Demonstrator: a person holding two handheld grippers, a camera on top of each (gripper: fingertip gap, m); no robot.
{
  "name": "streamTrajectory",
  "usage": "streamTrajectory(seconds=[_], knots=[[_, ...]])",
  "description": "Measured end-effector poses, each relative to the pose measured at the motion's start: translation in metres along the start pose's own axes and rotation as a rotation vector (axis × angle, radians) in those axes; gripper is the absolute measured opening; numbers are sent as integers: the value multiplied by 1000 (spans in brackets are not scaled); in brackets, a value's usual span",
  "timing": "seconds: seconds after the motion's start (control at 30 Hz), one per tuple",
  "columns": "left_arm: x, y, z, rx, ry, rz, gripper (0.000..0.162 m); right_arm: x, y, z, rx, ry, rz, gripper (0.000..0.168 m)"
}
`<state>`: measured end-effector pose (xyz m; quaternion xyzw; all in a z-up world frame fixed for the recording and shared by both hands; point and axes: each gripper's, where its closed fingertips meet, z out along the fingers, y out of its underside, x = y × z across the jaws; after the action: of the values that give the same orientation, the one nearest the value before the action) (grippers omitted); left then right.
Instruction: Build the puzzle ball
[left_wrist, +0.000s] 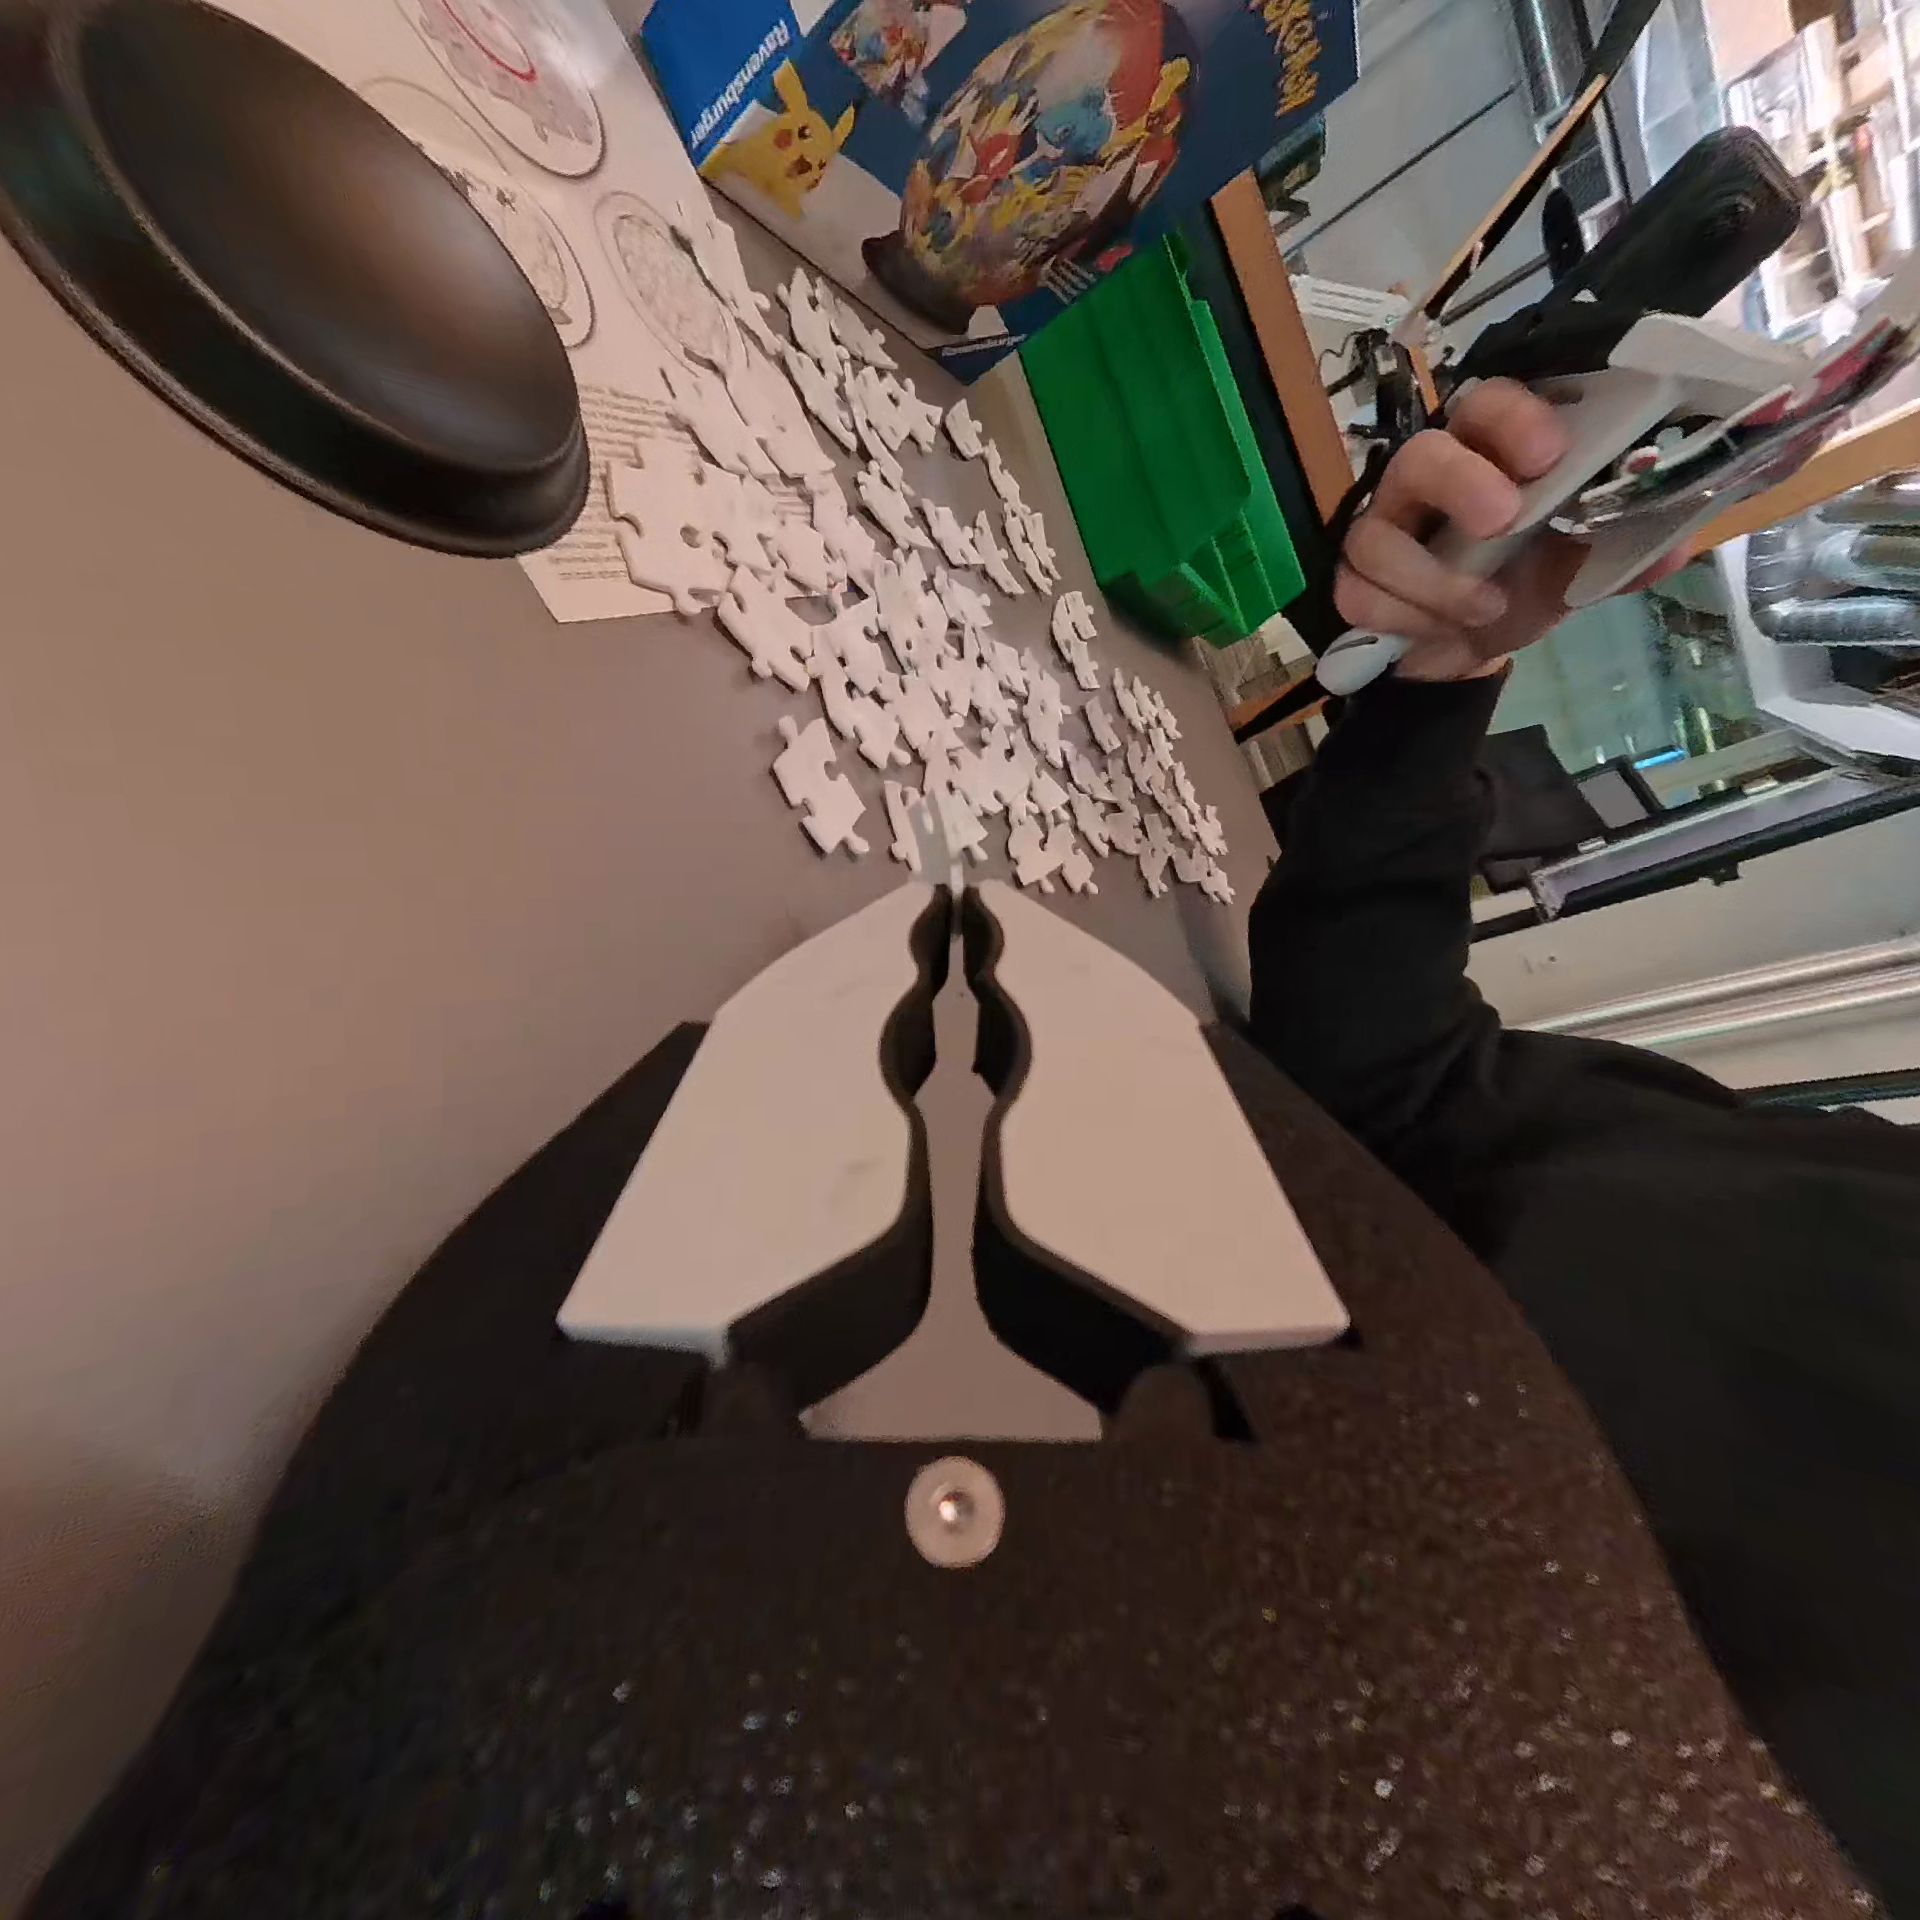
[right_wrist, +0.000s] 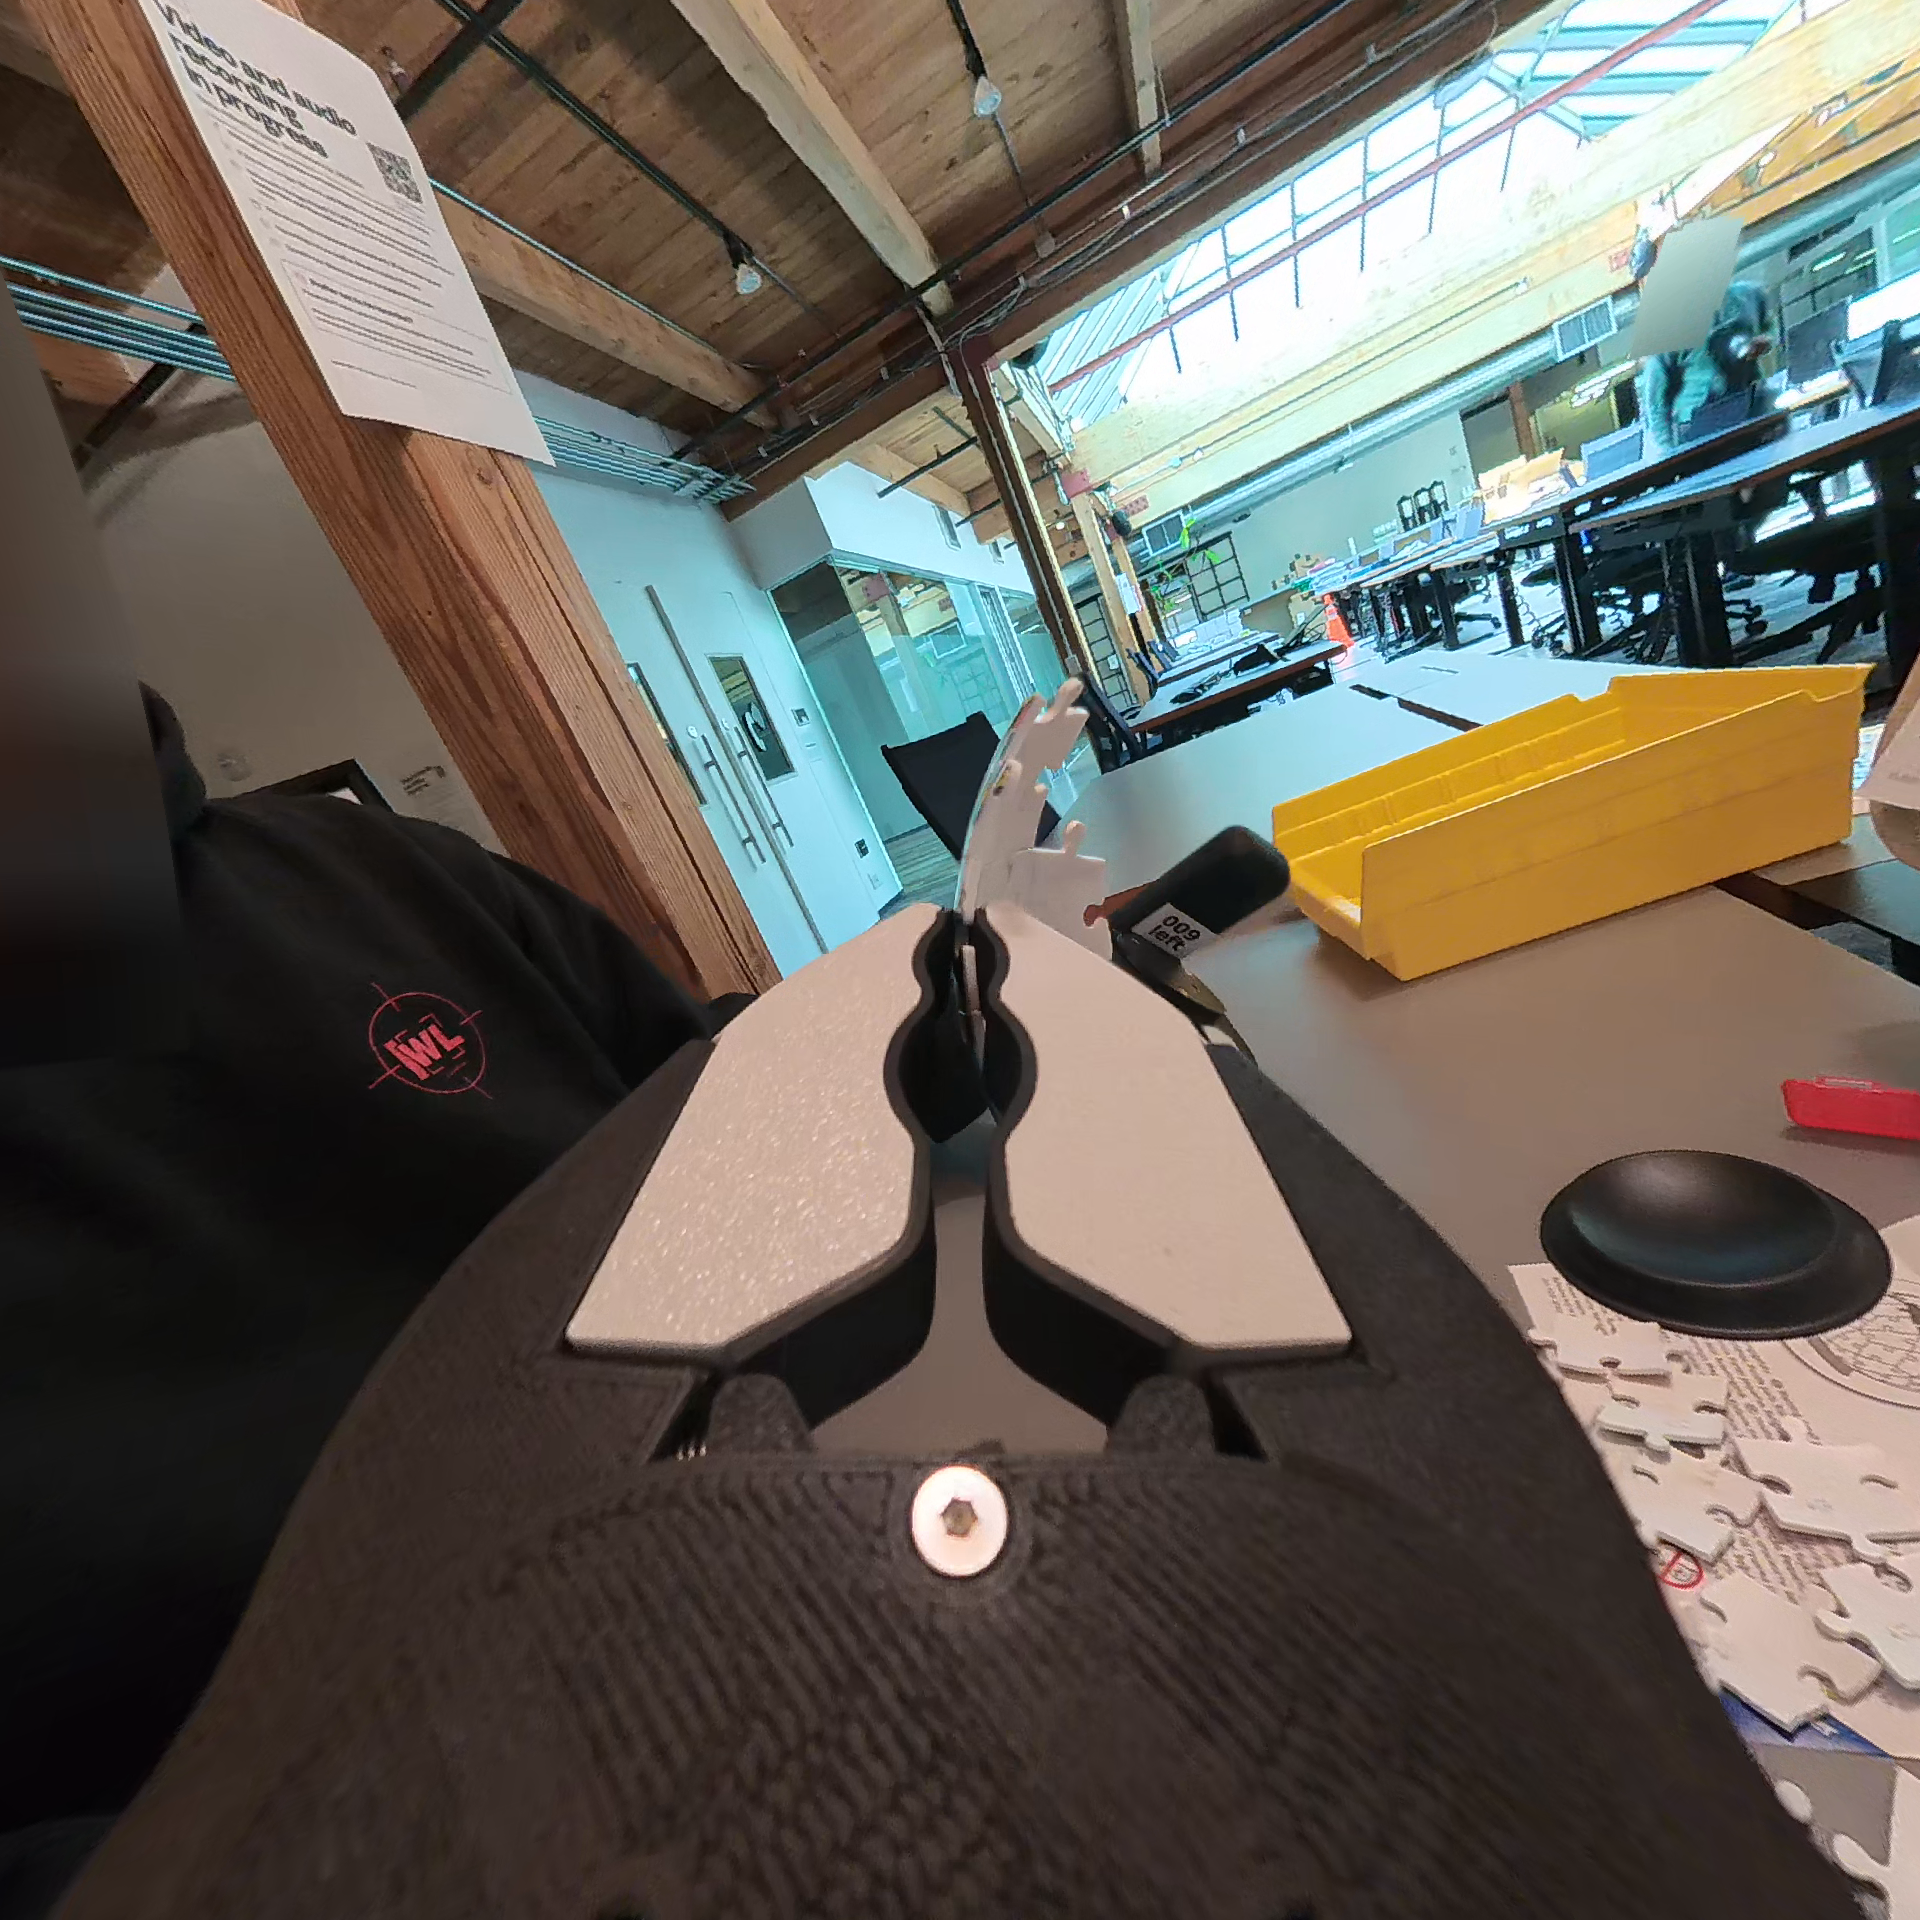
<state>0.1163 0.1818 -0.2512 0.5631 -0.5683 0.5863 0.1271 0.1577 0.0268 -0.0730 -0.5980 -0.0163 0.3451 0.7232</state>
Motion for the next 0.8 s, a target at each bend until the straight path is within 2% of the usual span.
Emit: streamTrajectory(seconds=[0.13, 0.33, 0.57, 0.8], knots=[[8, 10, 0, -20, -8, 10, 1, 2, 5, 4, -18, -2, 13, 3], [-23, 35, 1, -131, -203, 54, 1, 2, 8, 5, -29, -23, 26, 3], [-23, 35, -1, -142, -230, 128, 1, -7, 6, 6, 6, -124, 91, 3], [-22, 41, -4, -201, -182, 176, 1, -15, 23, 11, -88, -183, 119, 3]])
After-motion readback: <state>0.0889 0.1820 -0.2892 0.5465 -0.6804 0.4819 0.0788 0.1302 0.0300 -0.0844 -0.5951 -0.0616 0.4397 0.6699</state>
